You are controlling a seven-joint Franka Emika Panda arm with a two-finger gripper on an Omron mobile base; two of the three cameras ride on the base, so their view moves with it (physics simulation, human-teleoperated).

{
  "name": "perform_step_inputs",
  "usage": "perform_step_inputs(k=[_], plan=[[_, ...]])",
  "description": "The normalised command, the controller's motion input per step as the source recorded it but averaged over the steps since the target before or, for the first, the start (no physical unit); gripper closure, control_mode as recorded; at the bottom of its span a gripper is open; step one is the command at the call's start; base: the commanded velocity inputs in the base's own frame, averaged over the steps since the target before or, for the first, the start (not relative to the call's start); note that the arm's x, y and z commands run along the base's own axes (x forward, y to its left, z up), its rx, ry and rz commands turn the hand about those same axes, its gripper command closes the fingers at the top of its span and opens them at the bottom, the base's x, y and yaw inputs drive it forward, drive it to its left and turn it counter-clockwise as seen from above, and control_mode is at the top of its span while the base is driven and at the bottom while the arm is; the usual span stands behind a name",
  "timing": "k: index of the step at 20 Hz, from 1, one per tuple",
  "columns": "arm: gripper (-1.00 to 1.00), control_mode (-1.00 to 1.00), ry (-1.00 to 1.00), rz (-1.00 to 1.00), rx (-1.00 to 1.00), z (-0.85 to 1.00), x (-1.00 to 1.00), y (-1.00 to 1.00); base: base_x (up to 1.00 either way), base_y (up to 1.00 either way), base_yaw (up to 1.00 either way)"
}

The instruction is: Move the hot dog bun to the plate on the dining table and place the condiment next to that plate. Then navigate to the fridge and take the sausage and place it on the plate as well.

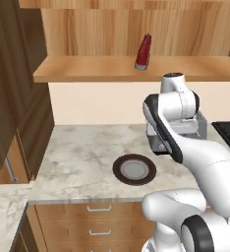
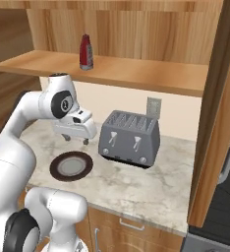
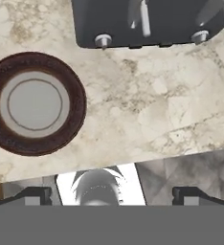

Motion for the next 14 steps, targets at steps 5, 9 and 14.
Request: perform_step_inputs(k=[5, 9, 14], plan=[[-1.00, -1.00, -0.50, 0.00, 0.01, 0.48, -0.86, 0.00, 0.00, 0.00, 0.00], [-1.00, -1.00, -0.45, 0.06, -0.02, 0.61, -0.14, 0.06, 0.00, 0.00, 0.00], [-1.00, -1.00, -0.23, 0.16, -0.06, 0.74, 0.19, 0.27, 0.00, 0.00, 0.00]])
